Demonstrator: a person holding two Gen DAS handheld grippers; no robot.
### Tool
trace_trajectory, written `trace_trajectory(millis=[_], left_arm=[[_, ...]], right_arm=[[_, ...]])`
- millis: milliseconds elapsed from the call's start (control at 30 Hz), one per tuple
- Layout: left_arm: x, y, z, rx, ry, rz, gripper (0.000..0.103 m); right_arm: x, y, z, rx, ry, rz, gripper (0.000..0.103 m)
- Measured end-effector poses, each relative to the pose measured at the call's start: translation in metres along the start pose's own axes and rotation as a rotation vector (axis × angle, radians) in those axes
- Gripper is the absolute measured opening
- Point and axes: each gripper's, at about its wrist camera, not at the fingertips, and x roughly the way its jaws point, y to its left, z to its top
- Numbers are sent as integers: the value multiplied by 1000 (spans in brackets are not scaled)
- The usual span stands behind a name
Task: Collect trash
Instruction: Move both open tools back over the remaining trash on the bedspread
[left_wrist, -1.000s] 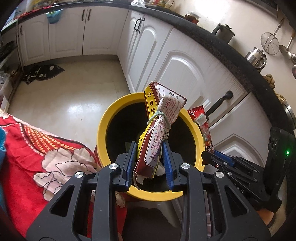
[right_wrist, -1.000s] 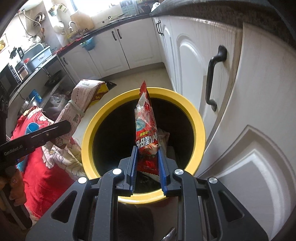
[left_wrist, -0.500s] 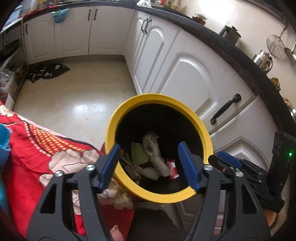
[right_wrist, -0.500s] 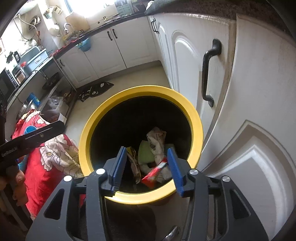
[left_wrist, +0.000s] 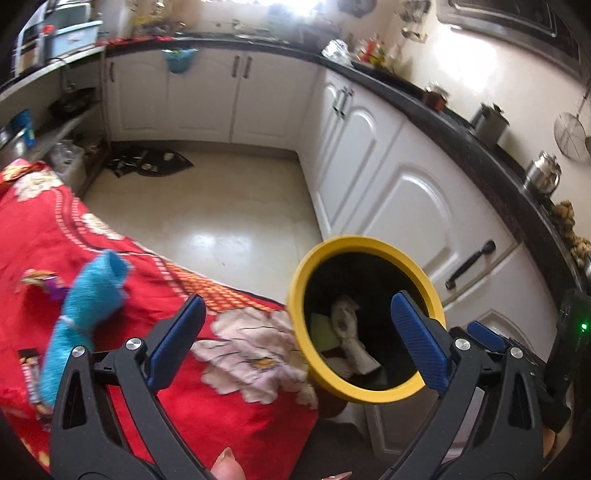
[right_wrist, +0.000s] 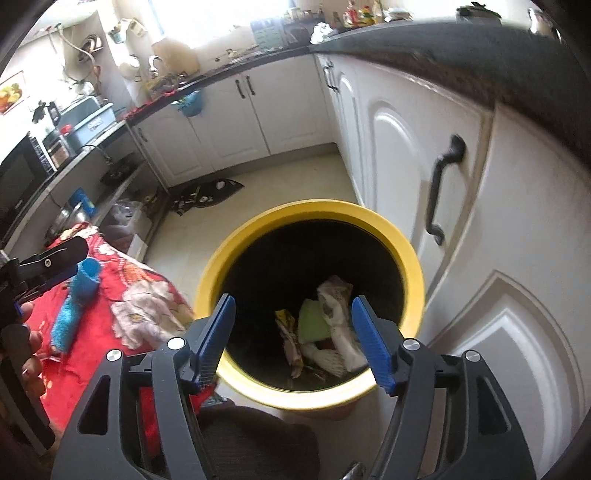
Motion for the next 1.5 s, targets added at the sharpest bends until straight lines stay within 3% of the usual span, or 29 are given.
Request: trace_trajectory(millis=[267, 667, 1500], left_arm=[[-42, 30, -2, -53, -79, 72, 92], [-85, 61, -11, -100, -148, 136, 92], [-144, 148, -38, -238, -219, 270, 92]], right_arm=[[-20, 34, 5, -52, -49, 71, 68], [-31, 78, 4, -124, -55, 146, 69], [-27, 197, -3, -322, -23, 289, 69]])
